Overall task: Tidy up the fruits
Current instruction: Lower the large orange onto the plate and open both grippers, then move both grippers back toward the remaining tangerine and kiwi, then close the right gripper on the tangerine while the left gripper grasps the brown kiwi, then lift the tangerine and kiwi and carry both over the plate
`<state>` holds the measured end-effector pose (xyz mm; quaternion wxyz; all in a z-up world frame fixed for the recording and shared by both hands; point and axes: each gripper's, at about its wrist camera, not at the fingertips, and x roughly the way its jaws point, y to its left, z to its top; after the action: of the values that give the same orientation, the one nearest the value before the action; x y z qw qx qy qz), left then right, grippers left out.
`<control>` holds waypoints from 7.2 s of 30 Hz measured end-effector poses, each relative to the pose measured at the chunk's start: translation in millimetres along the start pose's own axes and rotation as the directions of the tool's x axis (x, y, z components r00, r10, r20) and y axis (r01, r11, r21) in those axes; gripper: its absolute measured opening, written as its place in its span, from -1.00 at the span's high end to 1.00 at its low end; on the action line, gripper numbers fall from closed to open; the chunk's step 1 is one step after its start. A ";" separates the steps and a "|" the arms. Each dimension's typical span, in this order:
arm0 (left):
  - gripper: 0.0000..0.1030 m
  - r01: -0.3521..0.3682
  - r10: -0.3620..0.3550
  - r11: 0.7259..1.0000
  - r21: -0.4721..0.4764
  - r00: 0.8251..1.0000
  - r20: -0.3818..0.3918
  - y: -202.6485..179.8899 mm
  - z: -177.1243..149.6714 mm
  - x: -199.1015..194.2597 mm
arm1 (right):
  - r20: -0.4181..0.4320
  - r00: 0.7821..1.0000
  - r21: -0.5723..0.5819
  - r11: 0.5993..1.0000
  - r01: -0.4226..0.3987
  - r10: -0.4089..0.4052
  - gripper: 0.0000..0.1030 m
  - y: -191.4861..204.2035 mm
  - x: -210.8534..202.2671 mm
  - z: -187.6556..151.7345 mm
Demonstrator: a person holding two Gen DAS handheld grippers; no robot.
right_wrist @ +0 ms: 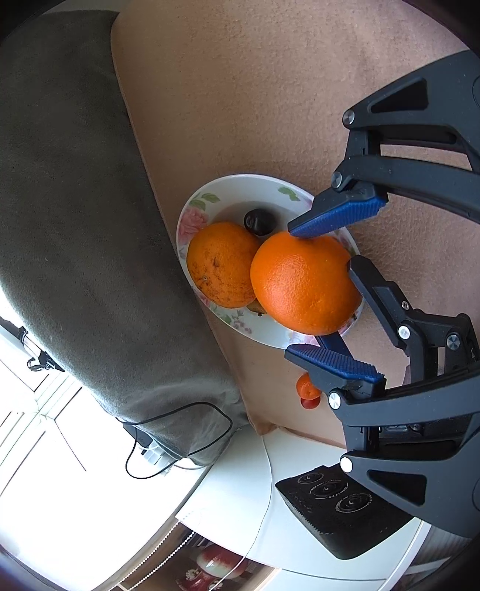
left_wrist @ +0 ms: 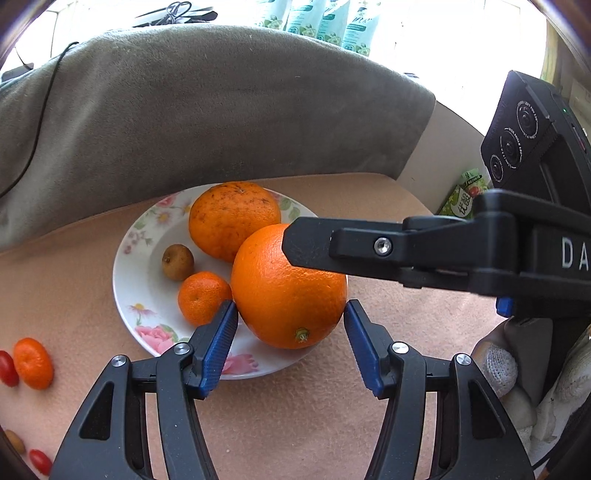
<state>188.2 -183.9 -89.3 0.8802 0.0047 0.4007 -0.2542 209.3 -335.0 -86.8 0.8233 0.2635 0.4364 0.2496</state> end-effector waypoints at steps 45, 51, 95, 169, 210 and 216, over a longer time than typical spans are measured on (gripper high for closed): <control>-0.39 -0.134 0.140 0.990 -0.049 0.980 0.140 38.4 -42.8 -107.8 | 0.164 0.977 -0.230 0.958 0.174 -0.138 -0.72 69.4 -38.4 -38.5; -0.39 -0.186 0.195 0.980 -0.075 0.970 0.146 53.1 -54.9 -124.2 | 0.191 0.972 -0.288 0.939 0.186 -0.134 -0.72 85.8 -40.3 -47.5; -0.18 -0.314 0.366 0.878 -0.361 0.927 0.084 188.2 -144.8 -189.6 | -0.040 0.995 -0.423 0.904 0.068 -0.094 -0.57 161.7 69.9 -67.5; 0.50 -0.238 0.260 0.894 -0.380 0.965 0.009 214.9 -132.6 -139.9 | -0.145 0.974 -0.484 0.871 0.082 -0.172 0.17 179.1 190.0 -56.4; 0.50 -0.047 0.075 0.981 -0.186 0.987 0.144 114.6 -19.4 -92.2 | 0.154 0.959 -0.310 0.910 0.276 -0.239 0.17 74.3 -13.4 -18.1; 0.50 -0.033 0.056 0.985 -0.170 0.990 0.132 104.8 -4.2 -69.9 | 0.168 0.944 -0.269 0.908 0.321 -0.284 0.17 47.1 -19.7 -4.1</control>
<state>194.1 -60.7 -63.2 0.9083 -0.0777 0.3595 -0.1994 187.5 -312.1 -46.5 0.9076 0.0828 0.3775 0.1637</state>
